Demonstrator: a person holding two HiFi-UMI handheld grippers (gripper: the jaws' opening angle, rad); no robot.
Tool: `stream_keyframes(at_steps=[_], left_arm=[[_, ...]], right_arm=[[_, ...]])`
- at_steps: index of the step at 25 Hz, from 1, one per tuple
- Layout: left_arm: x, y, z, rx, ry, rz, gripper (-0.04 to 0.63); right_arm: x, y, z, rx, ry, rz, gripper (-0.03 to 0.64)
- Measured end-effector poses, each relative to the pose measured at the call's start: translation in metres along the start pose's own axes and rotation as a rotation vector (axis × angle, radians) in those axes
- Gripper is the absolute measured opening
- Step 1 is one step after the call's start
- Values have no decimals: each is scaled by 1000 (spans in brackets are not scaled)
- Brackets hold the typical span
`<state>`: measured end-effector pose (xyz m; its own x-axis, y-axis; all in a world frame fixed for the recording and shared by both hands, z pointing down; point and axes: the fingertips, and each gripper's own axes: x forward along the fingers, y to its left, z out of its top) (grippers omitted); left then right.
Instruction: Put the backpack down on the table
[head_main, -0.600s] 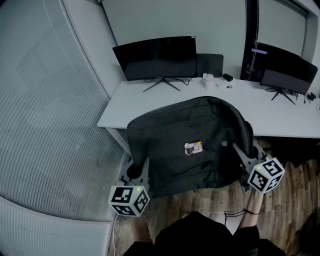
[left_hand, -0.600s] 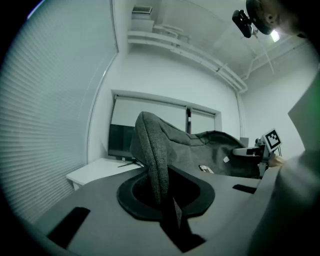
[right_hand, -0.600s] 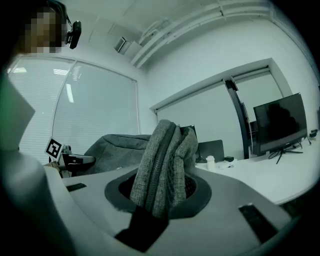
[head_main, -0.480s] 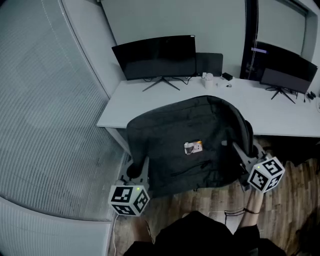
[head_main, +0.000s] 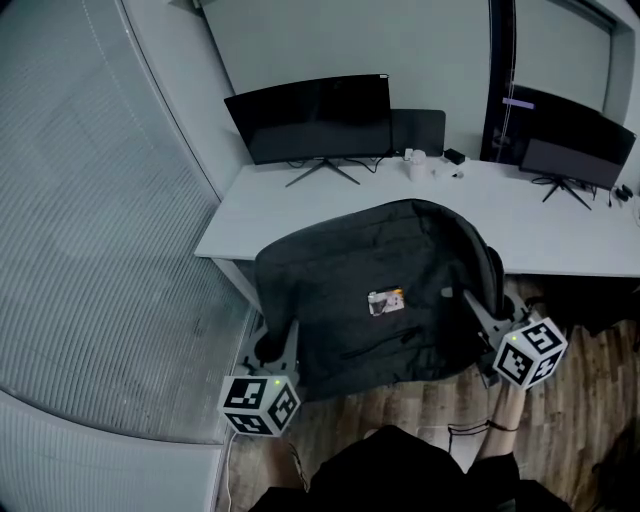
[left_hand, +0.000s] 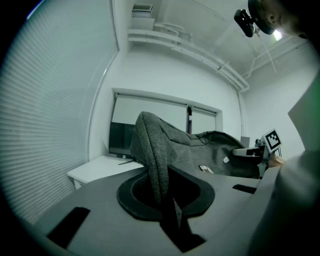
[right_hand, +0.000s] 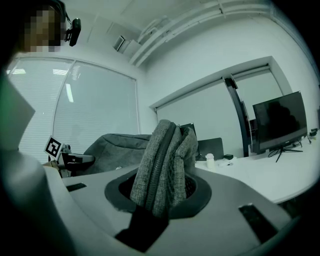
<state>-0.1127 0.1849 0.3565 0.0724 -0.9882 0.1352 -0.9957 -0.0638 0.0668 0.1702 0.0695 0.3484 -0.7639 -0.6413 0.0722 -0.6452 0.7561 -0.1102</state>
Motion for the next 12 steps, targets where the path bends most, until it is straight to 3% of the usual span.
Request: stream_keyframes(at_steps=[12], left_arm=[[-4, -25, -17, -18, 44, 32, 49]], right_arm=[[-18, -17, -18, 34, 43, 8, 109]])
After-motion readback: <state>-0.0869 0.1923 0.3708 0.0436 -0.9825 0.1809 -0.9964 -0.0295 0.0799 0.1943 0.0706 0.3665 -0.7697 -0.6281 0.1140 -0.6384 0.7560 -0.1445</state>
